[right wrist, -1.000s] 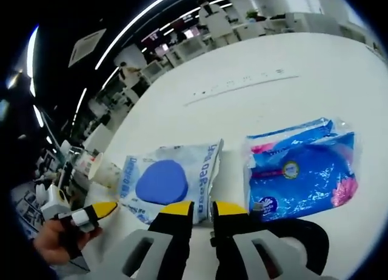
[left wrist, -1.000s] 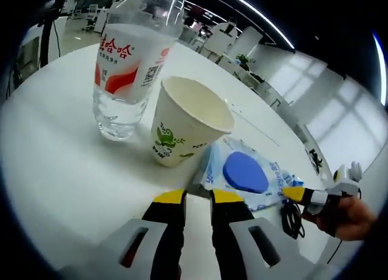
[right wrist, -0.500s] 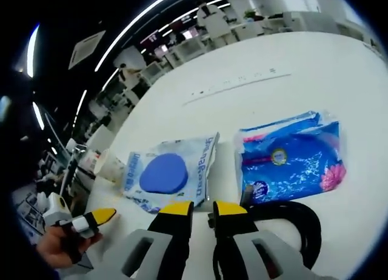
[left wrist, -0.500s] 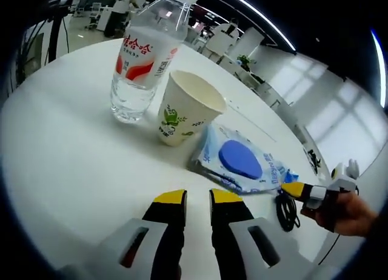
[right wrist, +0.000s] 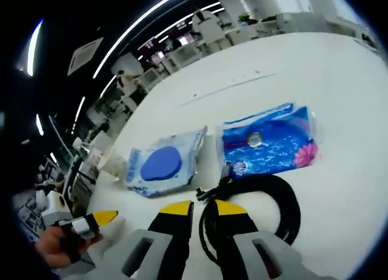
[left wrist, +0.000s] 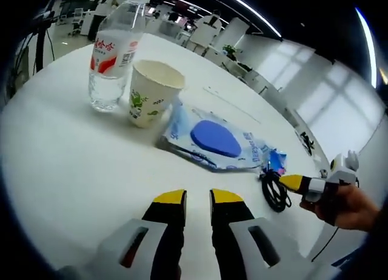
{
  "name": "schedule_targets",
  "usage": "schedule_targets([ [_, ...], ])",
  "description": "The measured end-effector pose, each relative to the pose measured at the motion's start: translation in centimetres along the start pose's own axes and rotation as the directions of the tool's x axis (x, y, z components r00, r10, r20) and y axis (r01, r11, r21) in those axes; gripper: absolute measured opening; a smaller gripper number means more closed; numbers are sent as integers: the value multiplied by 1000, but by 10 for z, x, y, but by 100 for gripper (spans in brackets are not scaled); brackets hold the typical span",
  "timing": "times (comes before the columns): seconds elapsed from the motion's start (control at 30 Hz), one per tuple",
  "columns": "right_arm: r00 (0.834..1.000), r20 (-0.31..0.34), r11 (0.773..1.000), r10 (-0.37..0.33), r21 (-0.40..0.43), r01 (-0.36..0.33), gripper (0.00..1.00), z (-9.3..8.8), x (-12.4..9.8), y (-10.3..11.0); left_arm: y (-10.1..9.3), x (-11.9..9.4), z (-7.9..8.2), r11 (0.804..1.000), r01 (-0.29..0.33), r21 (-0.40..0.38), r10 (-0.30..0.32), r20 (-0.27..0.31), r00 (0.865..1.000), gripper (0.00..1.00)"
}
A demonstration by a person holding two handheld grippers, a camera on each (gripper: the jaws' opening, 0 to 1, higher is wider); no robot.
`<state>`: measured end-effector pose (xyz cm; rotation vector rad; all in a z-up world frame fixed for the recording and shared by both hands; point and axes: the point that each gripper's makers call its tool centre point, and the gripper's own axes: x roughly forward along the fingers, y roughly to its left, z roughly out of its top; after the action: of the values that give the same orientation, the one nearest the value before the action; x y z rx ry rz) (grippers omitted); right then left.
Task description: Arrange the tabletop items into an orderly group along one side of the table until the central work area is clear of visible clutter.
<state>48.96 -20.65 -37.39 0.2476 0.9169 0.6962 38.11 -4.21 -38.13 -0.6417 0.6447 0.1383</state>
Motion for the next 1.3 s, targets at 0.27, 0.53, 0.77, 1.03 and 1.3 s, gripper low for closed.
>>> schedule_targets([
  [0.27, 996, 50, 993, -77, 93, 72, 9, -13, -46, -51, -38, 9, -21, 997, 67, 39, -65, -61, 996, 13],
  [0.53, 993, 57, 983, -104, 157, 94, 9, -23, -56, -80, -72, 15, -45, 992, 106, 74, -97, -120, 988, 13],
  [0.77, 993, 55, 981, -104, 169, 93, 10, -27, -61, -86, -100, 20, -60, 991, 122, 59, -113, -135, 984, 14],
  [1.03, 997, 34, 988, -76, 134, 70, 12, -24, -55, -87, -126, 37, -74, 991, 135, 14, -131, -147, 980, 14],
  [1.3, 999, -4, 994, -45, 100, 45, 13, -24, -55, -86, -141, 54, -71, 992, 123, -11, -124, -123, 985, 15],
])
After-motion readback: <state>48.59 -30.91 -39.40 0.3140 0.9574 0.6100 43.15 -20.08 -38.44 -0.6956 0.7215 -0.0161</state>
